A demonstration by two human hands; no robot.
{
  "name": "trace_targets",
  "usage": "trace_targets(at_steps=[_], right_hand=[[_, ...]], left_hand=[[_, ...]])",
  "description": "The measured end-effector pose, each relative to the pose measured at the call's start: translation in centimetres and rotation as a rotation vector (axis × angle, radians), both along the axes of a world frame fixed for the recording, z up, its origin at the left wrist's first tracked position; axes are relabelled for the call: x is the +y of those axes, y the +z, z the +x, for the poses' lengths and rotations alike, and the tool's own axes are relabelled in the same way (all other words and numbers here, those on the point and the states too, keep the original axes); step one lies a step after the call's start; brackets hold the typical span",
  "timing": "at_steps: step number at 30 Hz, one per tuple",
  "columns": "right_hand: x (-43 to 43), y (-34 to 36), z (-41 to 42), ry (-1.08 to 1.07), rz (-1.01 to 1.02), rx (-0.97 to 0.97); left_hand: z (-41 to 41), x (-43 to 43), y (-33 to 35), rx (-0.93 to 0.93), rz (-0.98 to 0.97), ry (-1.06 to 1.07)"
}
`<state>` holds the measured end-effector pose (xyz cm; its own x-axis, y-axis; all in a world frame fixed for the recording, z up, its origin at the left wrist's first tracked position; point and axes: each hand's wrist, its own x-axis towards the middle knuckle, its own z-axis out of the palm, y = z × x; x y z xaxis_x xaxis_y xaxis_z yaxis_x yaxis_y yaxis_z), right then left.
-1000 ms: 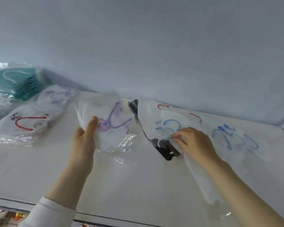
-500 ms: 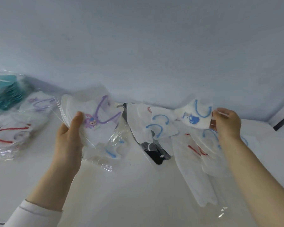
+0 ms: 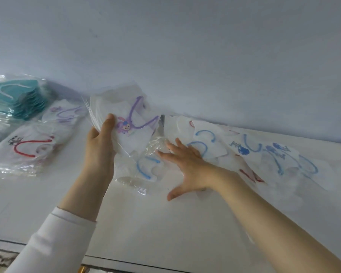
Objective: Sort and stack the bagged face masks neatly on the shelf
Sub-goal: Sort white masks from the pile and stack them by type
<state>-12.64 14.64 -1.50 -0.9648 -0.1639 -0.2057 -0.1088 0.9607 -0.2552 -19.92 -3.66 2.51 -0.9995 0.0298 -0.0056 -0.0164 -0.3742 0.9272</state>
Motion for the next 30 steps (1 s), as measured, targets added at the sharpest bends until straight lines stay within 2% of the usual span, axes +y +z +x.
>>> trace_targets(at_steps=[2, 3, 5, 7, 9, 11, 16, 18, 21, 24, 26, 27, 29, 30], right_hand=[[-2.2, -0.8, -0.9, 0.046, 0.044, 0.007], [-2.6, -1.3, -1.1, 0.060, 0.055, 0.076], [-2.7, -1.7, -1.2, 0.118, 0.122, 0.385], [-2.2, -2.0, -0.7, 0.170, 0.081, 0.657], [-1.5, -2.2, -0.2, 0.169, 0.017, 0.738], [-1.1, -0.8, 0.7, -0.008, -0.182, 0.716], [3.9, 3.2, 3.3, -0.643, -0.973, 0.641], [6.9, 3.9, 4.6, -0.848, -1.085, 0.614], [11.5, 2.9, 6.5, -1.051, -0.869, 0.556], [14.4, 1.8, 9.1, -1.056, -0.250, 0.551], [14.8, 0.9, 10.8, -0.964, 0.049, 0.458], [14.5, 0.3, 11.4, -0.923, 0.088, 0.345], [13.0, -0.5, 12.5, -0.861, 0.035, 0.121], [12.2, -0.9, 12.9, -0.823, 0.021, 0.079]], left_hand=[[0.1, -0.8, 0.4, 0.000, -0.002, 0.033], [0.1, -1.4, 0.6, 0.001, 0.001, 0.055], [0.1, -2.5, 0.7, 0.000, 0.004, 0.099], [-0.1, -3.7, 0.7, -0.002, 0.008, 0.147], [-0.1, -4.2, 0.6, -0.007, 0.009, 0.176], [0.1, -4.2, 0.6, -0.008, 0.005, 0.183], [0.4, -2.5, 1.0, 0.006, 0.050, 0.120], [0.6, -1.2, 1.3, 0.013, 0.065, 0.080], [1.1, 0.9, 1.3, 0.031, 0.046, -0.014], [1.7, 3.0, 0.8, 0.027, 0.014, -0.103], [2.4, 4.5, 0.7, 0.017, 0.008, -0.160], [2.8, 5.2, 0.7, 0.009, 0.003, -0.182], [3.7, 6.8, 0.8, -0.001, -0.007, -0.226], [4.1, 7.5, 0.9, -0.003, -0.011, -0.249]])
